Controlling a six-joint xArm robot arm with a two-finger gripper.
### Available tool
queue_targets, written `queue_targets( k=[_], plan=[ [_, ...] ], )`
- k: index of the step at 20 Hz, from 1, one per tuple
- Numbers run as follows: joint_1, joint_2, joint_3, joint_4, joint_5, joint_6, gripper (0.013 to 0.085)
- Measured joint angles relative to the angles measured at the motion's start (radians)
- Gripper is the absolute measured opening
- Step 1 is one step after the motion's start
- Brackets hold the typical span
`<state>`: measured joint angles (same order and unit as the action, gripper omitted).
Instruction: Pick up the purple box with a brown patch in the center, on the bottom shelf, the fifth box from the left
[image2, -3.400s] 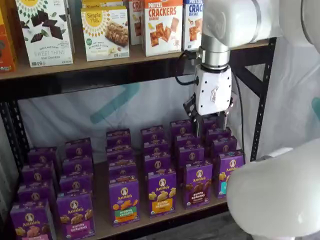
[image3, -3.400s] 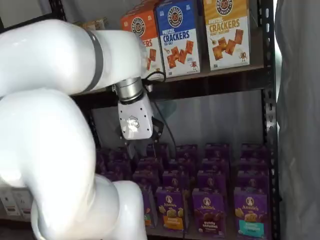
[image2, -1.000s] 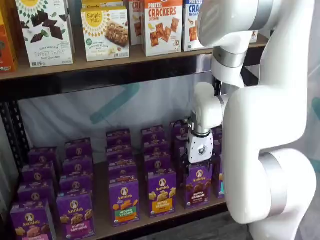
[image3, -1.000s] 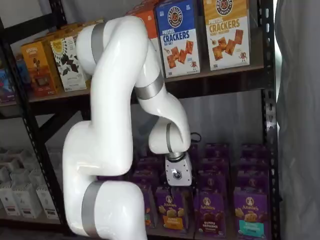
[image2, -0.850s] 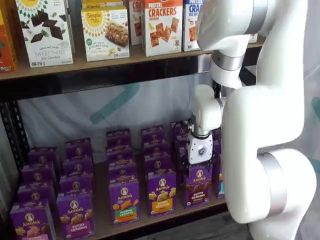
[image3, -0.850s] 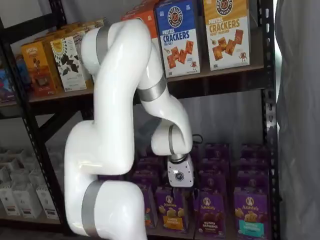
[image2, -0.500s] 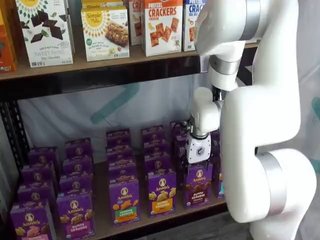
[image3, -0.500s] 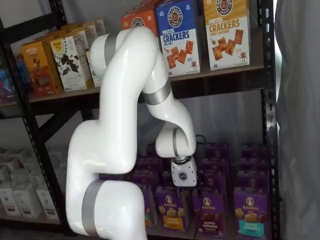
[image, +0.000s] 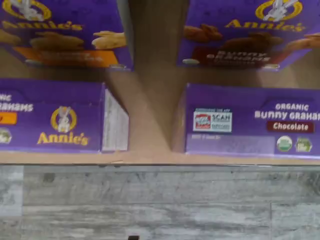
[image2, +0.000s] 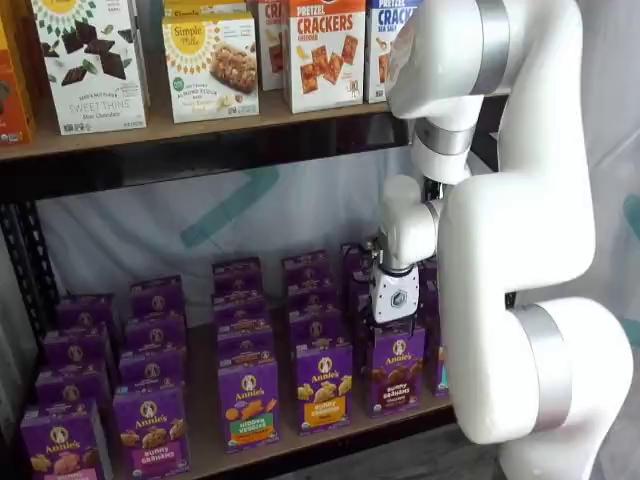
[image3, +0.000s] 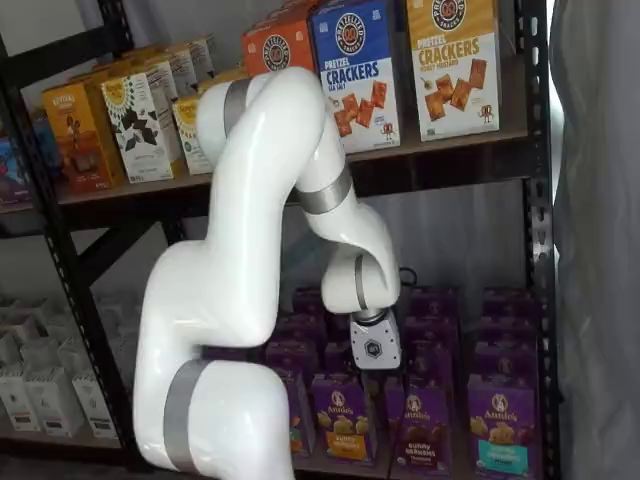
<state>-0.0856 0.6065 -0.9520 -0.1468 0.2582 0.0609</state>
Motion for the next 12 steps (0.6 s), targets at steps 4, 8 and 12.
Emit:
queue_targets(
  k=[4, 8, 12],
  plan=[
    [-0.016, 0.045, -0.064, 0.02, 0.02, -0.036, 0.085],
    [-0.033, 0.085, -0.117, 0.068, 0.03, -0.099, 0.085],
    [-0.044, 0.118, -0.159, 0.126, 0.02, -0.166, 0.085]
  ],
)
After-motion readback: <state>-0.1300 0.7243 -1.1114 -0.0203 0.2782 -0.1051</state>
